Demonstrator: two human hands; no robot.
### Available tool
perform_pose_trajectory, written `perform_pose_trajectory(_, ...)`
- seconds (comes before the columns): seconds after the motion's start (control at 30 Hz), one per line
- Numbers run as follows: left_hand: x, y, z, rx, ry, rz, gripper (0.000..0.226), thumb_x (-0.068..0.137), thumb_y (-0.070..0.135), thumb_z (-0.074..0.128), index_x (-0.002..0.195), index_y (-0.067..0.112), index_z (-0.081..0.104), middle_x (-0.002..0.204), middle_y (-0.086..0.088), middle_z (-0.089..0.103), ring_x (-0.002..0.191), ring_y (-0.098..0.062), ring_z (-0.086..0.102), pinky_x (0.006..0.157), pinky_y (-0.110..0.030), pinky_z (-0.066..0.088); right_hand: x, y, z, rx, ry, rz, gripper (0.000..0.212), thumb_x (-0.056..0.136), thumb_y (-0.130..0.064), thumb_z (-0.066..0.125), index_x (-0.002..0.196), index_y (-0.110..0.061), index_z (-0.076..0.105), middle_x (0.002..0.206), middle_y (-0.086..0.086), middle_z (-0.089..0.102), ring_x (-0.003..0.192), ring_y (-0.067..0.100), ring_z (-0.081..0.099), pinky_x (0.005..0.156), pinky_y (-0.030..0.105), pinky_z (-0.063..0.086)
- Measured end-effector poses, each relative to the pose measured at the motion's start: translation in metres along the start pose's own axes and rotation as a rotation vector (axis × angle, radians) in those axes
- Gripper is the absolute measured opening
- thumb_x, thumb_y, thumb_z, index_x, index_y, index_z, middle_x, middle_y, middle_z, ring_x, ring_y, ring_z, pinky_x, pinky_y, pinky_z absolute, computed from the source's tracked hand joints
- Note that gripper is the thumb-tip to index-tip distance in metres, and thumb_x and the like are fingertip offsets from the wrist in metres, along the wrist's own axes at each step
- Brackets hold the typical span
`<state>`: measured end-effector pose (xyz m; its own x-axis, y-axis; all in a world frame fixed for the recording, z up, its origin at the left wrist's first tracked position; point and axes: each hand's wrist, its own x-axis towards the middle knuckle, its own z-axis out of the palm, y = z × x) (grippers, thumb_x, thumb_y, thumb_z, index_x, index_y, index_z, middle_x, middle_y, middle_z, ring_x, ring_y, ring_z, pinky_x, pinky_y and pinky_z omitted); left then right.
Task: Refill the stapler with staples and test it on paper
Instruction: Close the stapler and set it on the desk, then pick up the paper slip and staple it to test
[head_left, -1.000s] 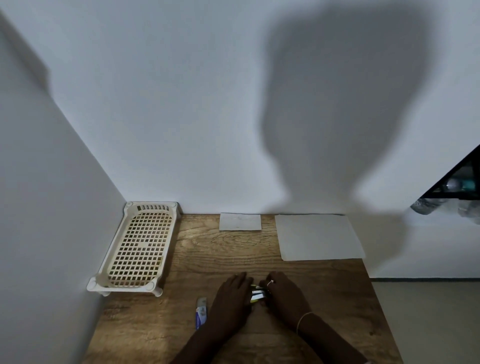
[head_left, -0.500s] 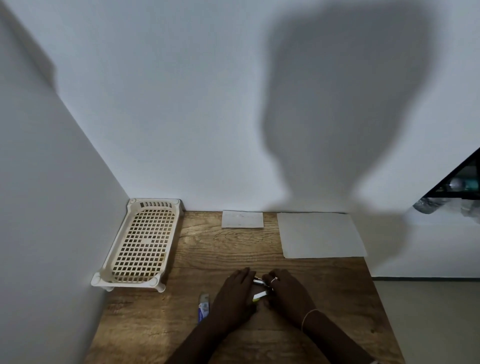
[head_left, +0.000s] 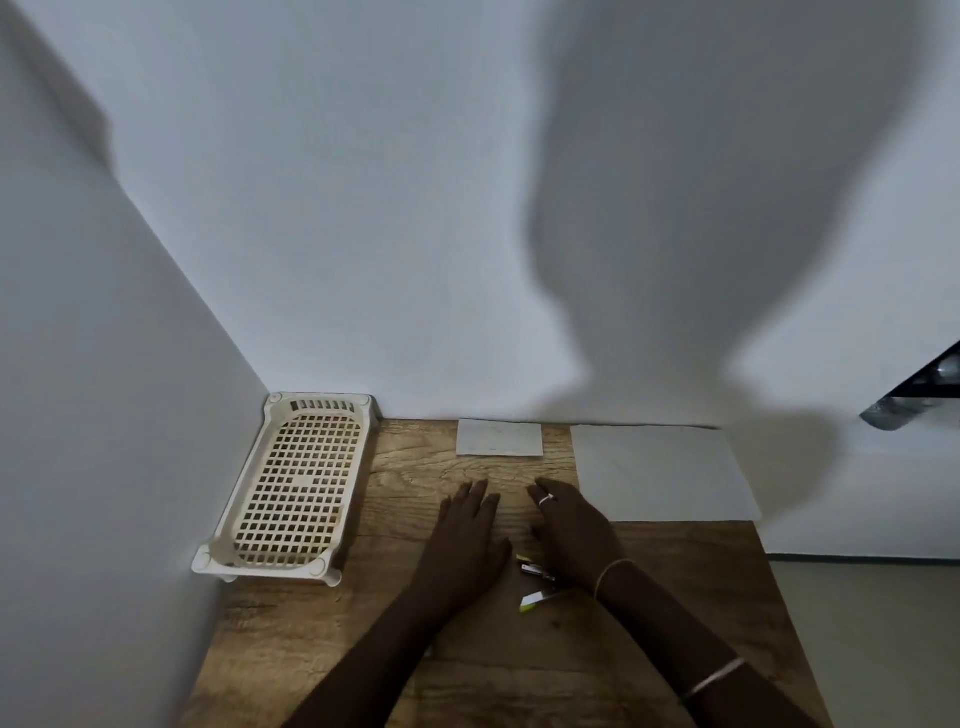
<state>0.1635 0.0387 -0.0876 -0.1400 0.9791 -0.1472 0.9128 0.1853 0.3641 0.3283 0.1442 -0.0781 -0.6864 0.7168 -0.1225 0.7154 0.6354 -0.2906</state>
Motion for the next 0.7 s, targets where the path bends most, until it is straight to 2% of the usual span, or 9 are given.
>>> perform_pose_trajectory(0.17, 0.032, -0.016, -0.01, 0.027, 0.006, -0.065, 0.071, 0.103, 0.037, 0.047, 0.162, 0.011, 0.017, 0.173, -0.012, 0.001, 0.16, -0.031, -0.002, 0.128, -0.049, 0.003, 0.035, -0.005, 0.002, 0.002, -0.003, 0.041, 0.063, 0.097, -0.024, 0.06, 0.153, -0.013, 0.034, 0.165, 0.007, 0.024, 0.152, 0.024, 0.02, 0.113, 0.038, 0.038)
perform_pose_trajectory(0.33, 0.062, -0.03, -0.012, 0.057, -0.046, -0.102, 0.075, 0.104, 0.038, 0.045, 0.162, 0.007, 0.01, 0.172, -0.015, -0.004, 0.159, -0.035, -0.004, 0.127, -0.054, 0.004, 0.066, -0.004, 0.013, 0.01, -0.04, 0.096, 0.065, 0.101, -0.03, 0.054, 0.156, -0.011, 0.026, 0.168, 0.007, 0.013, 0.155, 0.027, 0.011, 0.12, 0.039, 0.025)
perform_pose_trajectory(0.43, 0.074, -0.035, -0.008, 0.077, -0.075, -0.122, 0.075, 0.105, 0.04, 0.044, 0.162, 0.007, 0.009, 0.172, -0.017, -0.005, 0.159, -0.037, -0.004, 0.126, -0.055, 0.005, 0.079, -0.002, 0.023, -0.039, -0.067, 0.085, 0.066, 0.101, -0.035, 0.05, 0.156, -0.009, 0.025, 0.167, 0.012, 0.013, 0.154, 0.031, 0.01, 0.124, 0.041, 0.02)
perform_pose_trajectory(0.7, 0.075, -0.039, 0.007, 0.064, -0.092, -0.127, 0.07, 0.106, 0.045, 0.039, 0.162, 0.01, 0.015, 0.171, -0.018, -0.004, 0.158, -0.039, 0.0, 0.127, -0.056, 0.008, 0.08, 0.0, 0.033, -0.049, -0.041, 0.081, 0.058, 0.104, -0.034, 0.044, 0.154, -0.009, 0.031, 0.165, 0.014, 0.02, 0.153, 0.032, 0.015, 0.124, 0.043, 0.02)
